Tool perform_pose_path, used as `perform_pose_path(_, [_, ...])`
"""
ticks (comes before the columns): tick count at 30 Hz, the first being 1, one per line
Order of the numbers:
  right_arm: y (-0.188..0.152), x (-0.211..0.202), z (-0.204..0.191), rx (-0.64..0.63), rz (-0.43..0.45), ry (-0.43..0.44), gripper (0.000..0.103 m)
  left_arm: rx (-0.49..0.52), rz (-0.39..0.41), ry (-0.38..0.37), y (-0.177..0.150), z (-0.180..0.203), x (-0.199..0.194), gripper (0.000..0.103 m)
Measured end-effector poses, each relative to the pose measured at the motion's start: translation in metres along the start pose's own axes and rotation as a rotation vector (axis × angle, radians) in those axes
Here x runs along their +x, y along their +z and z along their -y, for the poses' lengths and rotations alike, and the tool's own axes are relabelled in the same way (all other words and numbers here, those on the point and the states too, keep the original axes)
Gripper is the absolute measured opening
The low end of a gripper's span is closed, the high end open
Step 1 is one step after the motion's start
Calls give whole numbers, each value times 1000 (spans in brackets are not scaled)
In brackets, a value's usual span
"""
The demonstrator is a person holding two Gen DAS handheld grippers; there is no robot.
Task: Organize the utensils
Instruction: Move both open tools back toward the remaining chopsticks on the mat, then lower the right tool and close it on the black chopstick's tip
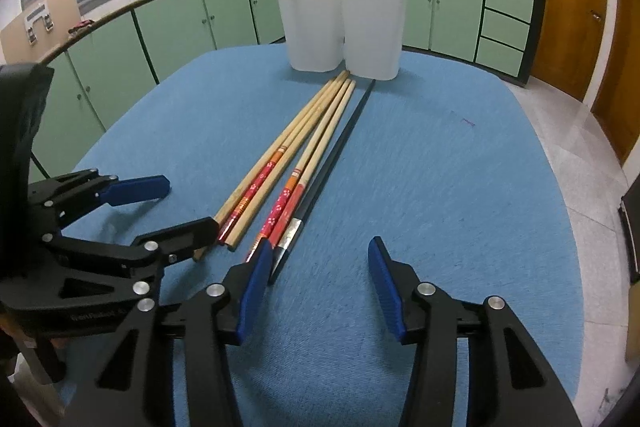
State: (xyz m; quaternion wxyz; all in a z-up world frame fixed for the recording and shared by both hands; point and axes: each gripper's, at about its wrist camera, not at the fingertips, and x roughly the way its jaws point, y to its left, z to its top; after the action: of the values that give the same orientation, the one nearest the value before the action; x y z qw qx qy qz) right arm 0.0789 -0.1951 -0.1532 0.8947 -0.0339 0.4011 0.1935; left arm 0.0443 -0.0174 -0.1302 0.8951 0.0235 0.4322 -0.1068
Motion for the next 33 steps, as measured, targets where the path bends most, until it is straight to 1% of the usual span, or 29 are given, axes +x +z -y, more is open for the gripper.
perform_pose_path(4, [-1,1,-3,-13,-8,4,49,-5,0,3,0,-2,-1,68])
perform_pose_path(9, [0,4,0,-11,-20,-31,49,-1,0,11,0,-2,-3,68])
perform_pose_path(15, [-2,-2,20,53,-5,-73,49,-18,7,27,0,-8,-6,67])
perform_pose_path(18, [-5,-7,24,65,12,-49,49,-28,23,21,-2,-10,-10,66])
perform_pose_path(21, [-9,-11,20,46,25,-10,49,-22,34,17,-3,-9,-12,66])
perform_pose_path(23, [-12,-9,18,34,14,6,42,-21,39,15,-5,-8,-11,64])
perform_pose_path(24, [-13,-8,16,31,8,10,40,-19,38,16,-5,-7,-11,63])
perform_pose_path(26, [-13,-7,14,25,-1,13,34,-11,34,11,-6,-4,-10,60])
perform_pose_path(33, [-12,-5,6,-3,-10,23,30,6,22,-6,-5,-1,-8,56])
